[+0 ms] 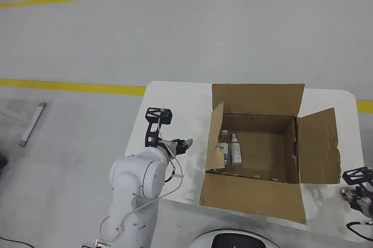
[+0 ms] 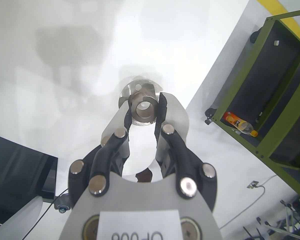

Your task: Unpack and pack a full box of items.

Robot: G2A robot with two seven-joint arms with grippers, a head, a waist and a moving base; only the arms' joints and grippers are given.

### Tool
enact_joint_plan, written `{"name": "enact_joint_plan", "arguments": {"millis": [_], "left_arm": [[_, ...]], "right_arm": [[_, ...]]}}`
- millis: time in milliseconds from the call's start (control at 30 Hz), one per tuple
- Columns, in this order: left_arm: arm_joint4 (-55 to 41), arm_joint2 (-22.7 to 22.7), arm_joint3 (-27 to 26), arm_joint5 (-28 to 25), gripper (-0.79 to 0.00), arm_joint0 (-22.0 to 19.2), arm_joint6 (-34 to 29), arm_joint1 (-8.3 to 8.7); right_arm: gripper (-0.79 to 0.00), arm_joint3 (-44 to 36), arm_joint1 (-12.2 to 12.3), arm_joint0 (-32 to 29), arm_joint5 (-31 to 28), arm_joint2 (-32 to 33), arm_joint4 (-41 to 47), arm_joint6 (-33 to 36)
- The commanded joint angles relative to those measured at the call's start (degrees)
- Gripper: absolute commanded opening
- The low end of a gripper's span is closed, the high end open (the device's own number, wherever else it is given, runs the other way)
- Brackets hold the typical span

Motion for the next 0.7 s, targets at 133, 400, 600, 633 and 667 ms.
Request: {"name": "enact_joint_plan", "arguments": {"millis": [133,400,600,633,667], "left_arm": [[0.0,0.0,0.0,0.0,0.0,0.0,0.0,0.0],[0.0,0.0,0.0,0.0,0.0,0.0,0.0,0.0],[0.0,0.0,0.0,0.0,0.0,0.0,0.0,0.0],[0.0,0.0,0.0,0.0,0.0,0.0,0.0,0.0],[0.0,0.0,0.0,0.0,0.0,0.0,0.0,0.0]], "right_arm": [[-0.785,-8.49,-0.09,-2.37,-0.78,9.69,15.17,-3.14],[-0.785,-20.78,-1.09,-9.08,-7.38,23.63,32.46,-13.66],[-0.785,-22.39,-0.85,-10.53,-18.99,26.35,39.55,-16.07],[-0.785,-22.39,-0.62,-9.97,-21.25,26.54,38.64,-16.32],[-0.785,-22.39,-0.43,-9.38,-22.79,26.29,37.56,-16.62]]}}
